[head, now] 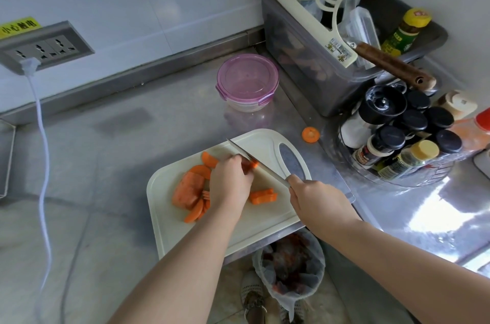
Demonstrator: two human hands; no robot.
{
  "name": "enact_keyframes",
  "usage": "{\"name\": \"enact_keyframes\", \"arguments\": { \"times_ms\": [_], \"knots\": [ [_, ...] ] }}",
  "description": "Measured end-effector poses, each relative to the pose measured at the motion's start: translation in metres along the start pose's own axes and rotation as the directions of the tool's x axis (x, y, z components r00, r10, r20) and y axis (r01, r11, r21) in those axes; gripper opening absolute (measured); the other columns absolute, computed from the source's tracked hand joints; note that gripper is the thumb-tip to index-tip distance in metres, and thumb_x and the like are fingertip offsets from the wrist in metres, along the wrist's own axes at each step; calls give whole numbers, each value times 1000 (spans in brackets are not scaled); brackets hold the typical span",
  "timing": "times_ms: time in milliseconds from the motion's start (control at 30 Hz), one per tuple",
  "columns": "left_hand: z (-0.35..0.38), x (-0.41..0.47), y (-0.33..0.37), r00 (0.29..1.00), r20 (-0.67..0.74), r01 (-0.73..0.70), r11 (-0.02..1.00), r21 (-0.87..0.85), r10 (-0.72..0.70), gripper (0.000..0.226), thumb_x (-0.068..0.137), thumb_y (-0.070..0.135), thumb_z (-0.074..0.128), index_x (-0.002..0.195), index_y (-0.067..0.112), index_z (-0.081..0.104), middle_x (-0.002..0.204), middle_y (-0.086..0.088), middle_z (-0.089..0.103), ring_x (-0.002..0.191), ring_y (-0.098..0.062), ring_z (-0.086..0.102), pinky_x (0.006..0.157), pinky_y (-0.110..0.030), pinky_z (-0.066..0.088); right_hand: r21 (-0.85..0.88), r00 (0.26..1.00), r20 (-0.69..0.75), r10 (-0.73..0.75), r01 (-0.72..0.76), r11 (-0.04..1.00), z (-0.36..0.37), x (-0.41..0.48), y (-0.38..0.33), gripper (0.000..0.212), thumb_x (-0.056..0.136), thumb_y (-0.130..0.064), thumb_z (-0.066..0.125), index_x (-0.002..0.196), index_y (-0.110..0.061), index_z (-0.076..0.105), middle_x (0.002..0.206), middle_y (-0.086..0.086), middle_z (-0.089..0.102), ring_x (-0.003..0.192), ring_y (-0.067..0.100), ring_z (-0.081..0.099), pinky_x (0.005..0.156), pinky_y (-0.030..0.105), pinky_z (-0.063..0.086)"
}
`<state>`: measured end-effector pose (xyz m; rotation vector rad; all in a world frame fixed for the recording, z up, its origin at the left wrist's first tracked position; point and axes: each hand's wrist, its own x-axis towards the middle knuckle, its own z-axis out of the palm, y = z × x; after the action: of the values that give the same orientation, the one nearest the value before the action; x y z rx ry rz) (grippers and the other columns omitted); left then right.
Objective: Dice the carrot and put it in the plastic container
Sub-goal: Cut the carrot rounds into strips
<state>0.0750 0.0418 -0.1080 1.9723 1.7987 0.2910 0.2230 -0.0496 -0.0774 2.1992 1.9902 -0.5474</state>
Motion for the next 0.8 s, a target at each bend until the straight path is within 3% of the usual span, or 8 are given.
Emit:
{"name": "enact_keyframes", "arguments": {
  "times_ms": [367,567,667,800],
  "knots": [
    [1,1,1,999,20,26,1000,-11,-26,15,87,22,61,98,14,67,95,-4,71,91,-26,65,77,-36,52,-41,995,100,12,-8,999,2,6,0,32,93,2,43,119,-14,37,62,-2,42,47,15,39,40,27,27],
    [1,-2,2,1000,-3,11,997,-76,-11,12,88,25,63,93,16,67,93,0,70,84,-19,64,70,-33,51,108,999,47,24,-29,994,1,9,5,10,100,-10,35,106,-14,42,63,0,45,57,25,49,43,29,28],
    [1,-2,0,1000,-6,23,994,-107,-24,18,87,32,65,97,18,69,94,1,71,88,-19,66,74,-33,52,118,1000,-15,5,-3,993,-4,6,5,9,102,-15,33,95,-16,38,60,-1,42,54,26,45,42,28,23],
    [-2,-5,-5,999,3,43,991,-125,-43,18,86,31,66,97,17,68,97,0,69,91,-20,65,80,-35,51,98,1000,6,-29,28,995,-7,-1,3,10,101,-15,33,104,-17,43,61,-1,42,54,25,43,44,29,26]
  ]
}}
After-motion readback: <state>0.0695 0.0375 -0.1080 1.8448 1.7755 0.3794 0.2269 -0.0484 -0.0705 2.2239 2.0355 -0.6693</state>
